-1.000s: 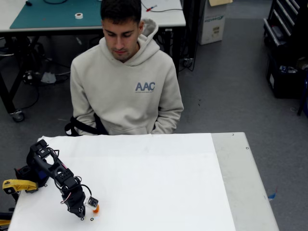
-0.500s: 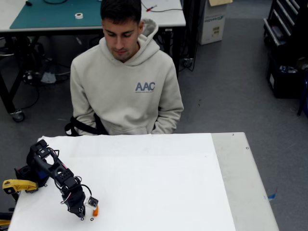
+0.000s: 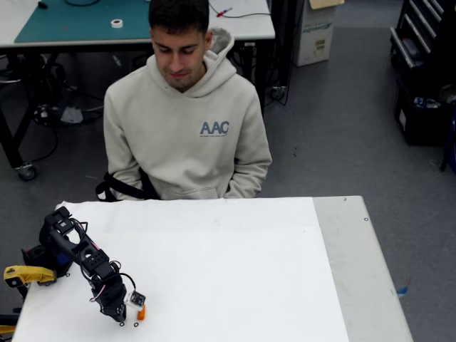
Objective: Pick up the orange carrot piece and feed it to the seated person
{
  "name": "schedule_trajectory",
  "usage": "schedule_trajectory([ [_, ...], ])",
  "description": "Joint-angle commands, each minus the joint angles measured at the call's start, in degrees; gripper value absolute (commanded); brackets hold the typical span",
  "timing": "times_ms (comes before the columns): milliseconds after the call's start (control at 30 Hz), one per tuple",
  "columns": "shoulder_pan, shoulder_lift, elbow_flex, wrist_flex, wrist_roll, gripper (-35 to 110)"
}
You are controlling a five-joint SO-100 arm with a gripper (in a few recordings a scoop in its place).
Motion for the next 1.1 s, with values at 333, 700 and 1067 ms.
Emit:
schedule_trajectory([
  [333,-1.41,2.02,-1.67,-0.26,-0.44,-3],
  [700,-1.58,2.02,-1.67,-0.26,-0.44,-3],
  [1067,-1.58,2.02,-1.67,-0.26,-0.44,-3],
])
